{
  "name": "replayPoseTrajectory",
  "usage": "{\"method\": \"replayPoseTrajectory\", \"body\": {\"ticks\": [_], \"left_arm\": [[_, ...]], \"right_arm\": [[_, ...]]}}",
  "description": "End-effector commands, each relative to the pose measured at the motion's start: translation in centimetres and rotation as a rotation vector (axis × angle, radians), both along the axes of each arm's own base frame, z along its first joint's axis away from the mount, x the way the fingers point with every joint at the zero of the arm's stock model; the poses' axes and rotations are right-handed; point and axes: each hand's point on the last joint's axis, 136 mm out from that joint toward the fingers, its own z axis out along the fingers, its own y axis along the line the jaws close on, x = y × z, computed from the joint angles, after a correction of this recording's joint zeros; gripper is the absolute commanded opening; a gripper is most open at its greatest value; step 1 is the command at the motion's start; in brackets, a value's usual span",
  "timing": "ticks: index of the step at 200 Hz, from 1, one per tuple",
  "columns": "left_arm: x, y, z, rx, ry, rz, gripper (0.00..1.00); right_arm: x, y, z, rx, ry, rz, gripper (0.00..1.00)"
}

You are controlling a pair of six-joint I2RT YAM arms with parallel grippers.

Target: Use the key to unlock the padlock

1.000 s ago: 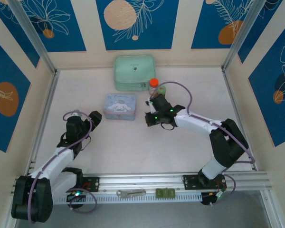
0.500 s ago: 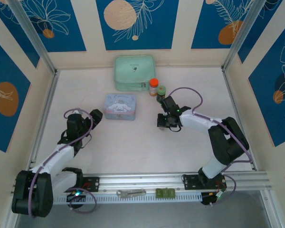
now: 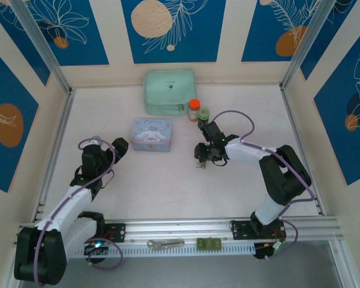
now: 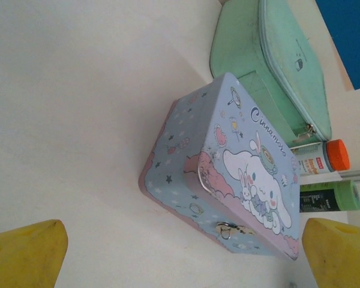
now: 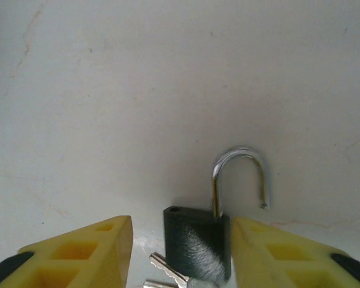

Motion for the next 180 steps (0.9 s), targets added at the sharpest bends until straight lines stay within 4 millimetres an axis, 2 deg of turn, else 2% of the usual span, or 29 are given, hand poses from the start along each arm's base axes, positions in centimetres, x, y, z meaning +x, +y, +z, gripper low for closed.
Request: {"method": "replayPoseTrajectory", "body": {"ticks": [1, 27, 64, 82, 101, 113, 127, 163, 180], "left_arm": [[0.3, 1.2, 1.4, 0.1, -0.025, 0.009, 1.0], [0.6, 2.0, 2.8, 0.254, -0.028, -0.024, 1.0], [1.0, 3.9, 3.7, 0.483, -0.02, -0.033, 0.99], [1.2, 5.5, 4.0, 0.604, -0.026, 0.008, 1.0], [1.1, 7.2, 3.9, 0.683, -0.027, 0.07, 1.0], [1.2, 7.9, 3.6, 0.719, -0.037, 0.098, 1.0], [1.3, 8.2, 3.1, 0.763, -0.054, 0.106, 1.0], [2.1, 9.3, 1.3, 0.866, -0.033, 0.127, 1.0], [3.0, 9.3, 0.5, 0.909, -0.045, 0.114, 1.0]], "right_arm": [[1.9, -1.1, 3.5, -0.008, -0.118, -0.022, 0.52], [3.1, -4.6, 5.4, -0.03, -0.182, -0.081, 0.54], [4.8, -11.9, 8.0, -0.085, -0.286, -0.242, 0.54], [5.4, -15.0, 8.4, -0.127, -0.335, -0.3, 0.54], [5.8, -17.5, 7.4, -0.203, -0.392, -0.319, 0.54], [6.2, -18.3, 7.3, -0.252, -0.455, -0.307, 0.54], [6.8, -18.2, 7.5, -0.295, -0.575, -0.254, 0.54], [7.4, -17.7, 7.9, -0.293, -0.769, -0.217, 0.64], [7.6, -18.2, 7.6, -0.295, -0.801, -0.238, 0.66]]}}
